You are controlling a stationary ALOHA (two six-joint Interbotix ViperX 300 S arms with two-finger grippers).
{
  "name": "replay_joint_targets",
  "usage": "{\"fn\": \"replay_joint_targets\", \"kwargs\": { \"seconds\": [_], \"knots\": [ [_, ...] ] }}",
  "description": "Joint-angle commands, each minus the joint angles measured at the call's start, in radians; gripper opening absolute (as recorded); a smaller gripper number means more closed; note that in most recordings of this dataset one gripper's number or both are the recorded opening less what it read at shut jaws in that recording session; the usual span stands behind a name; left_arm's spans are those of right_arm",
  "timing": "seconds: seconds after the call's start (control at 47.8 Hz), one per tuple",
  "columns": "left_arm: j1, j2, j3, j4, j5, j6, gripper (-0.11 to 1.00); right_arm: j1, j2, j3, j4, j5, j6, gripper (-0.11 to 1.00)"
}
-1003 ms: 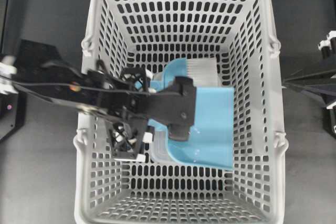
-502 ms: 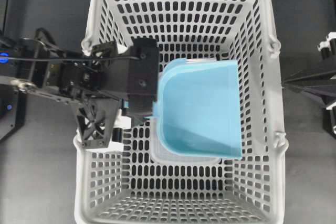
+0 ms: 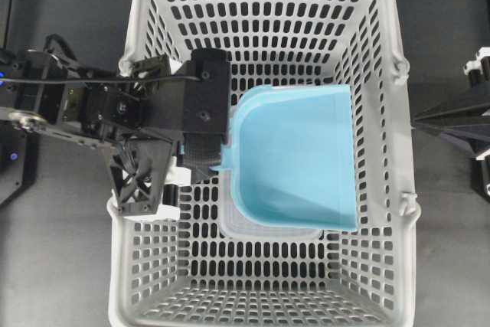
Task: Pick up the dustpan from the shopping basket with the left arm.
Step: 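Hold the raised dustpan steady in the left gripper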
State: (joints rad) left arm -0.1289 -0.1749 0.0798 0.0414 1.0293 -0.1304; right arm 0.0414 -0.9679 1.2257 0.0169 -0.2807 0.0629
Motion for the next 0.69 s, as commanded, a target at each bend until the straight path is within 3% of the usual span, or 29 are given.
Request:
{"fn": "replay_joint_targets", "kwargs": {
  "seconds": [0.0,0.669],
  "knots": [
    [0.005,-0.011,-0.026,0.003,0.003,0.0,0.3,0.003,0.005,-0.008,0.003,-0.006,0.002,-0.01],
    [0.002,-0.011,-0.02,0.003,0.012,0.0,0.3,0.003,0.003,-0.008,0.003,-0.006,0.014,-0.01]
  ]
}}
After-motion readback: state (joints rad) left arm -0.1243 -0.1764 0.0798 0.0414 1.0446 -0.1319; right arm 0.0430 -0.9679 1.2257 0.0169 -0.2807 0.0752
